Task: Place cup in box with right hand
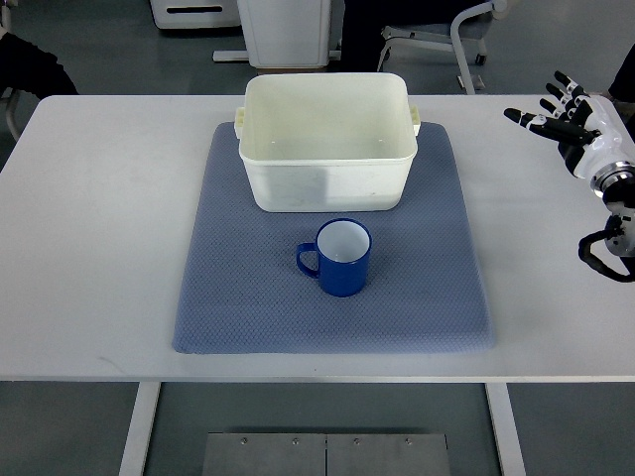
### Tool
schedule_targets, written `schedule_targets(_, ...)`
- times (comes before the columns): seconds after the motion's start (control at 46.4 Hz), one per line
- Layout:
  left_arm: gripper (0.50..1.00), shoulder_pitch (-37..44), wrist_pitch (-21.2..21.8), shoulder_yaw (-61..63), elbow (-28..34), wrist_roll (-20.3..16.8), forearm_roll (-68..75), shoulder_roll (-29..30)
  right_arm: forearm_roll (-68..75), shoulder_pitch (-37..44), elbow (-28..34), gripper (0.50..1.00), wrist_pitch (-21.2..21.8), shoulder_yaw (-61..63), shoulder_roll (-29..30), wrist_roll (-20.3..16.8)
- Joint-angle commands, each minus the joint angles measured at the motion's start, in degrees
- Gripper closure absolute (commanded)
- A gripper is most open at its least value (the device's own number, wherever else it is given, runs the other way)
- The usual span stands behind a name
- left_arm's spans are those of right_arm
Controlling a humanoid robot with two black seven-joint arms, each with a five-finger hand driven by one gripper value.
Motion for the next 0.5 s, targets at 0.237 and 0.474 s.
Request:
schedule_targets(0.237,0.5,-0.3,0.1,0.0,0.0,0.0,0.0,0.0,0.0,0.2,0.0,0.5,0.0,-0.1,0.3,0.0)
schedule_targets(0.474,0.5,0.3,0.1,0.0,0.0,0.0,0.0,0.0,0.0,0.3,0.0,0.5,0.0,-0.1,0.3,0.0)
